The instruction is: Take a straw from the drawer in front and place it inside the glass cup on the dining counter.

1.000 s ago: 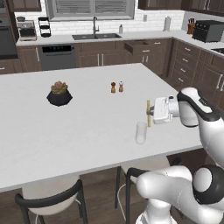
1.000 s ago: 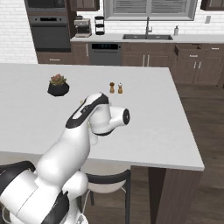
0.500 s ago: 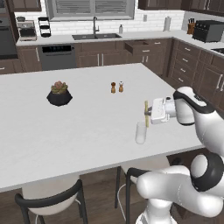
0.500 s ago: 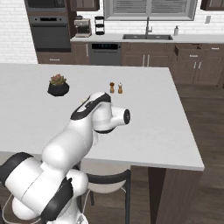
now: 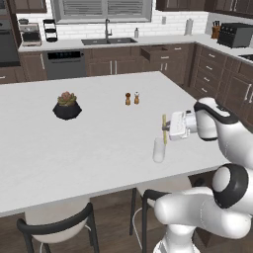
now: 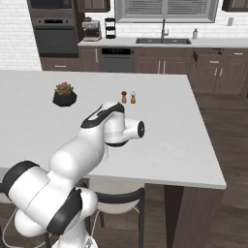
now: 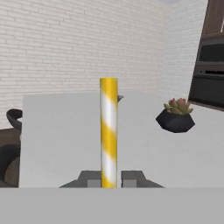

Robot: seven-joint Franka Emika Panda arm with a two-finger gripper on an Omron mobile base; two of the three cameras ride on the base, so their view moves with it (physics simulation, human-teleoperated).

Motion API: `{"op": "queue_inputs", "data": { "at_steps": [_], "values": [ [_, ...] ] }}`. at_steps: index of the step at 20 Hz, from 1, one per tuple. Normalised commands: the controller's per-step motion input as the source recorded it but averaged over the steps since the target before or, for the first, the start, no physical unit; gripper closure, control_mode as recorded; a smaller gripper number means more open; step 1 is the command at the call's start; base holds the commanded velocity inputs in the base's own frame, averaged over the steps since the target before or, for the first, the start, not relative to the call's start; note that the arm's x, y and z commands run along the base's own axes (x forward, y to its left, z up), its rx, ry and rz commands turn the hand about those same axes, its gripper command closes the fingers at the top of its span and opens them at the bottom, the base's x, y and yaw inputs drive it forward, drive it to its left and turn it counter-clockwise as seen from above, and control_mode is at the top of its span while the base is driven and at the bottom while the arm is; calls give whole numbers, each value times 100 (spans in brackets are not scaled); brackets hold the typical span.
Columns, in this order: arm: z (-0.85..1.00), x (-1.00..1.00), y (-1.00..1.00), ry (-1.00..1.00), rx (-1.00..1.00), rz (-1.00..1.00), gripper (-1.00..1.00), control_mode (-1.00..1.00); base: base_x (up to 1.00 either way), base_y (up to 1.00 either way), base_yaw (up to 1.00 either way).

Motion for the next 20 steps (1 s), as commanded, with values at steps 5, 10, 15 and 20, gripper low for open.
{"op": "queue_inputs", "data": {
  "at_steps": [5, 10, 15, 20],
  "values": [
    [0, 14, 5, 0, 0, 0, 100, -100, 0, 0, 0],
    [0, 16, 6, 0, 0, 0, 100, -100, 0, 0, 0],
    [-3, 15, 3, 0, 0, 0, 100, -100, 0, 0, 0],
    [-11, 9, 0, 0, 0, 0, 100, -100, 0, 0, 0]
  ]
}}
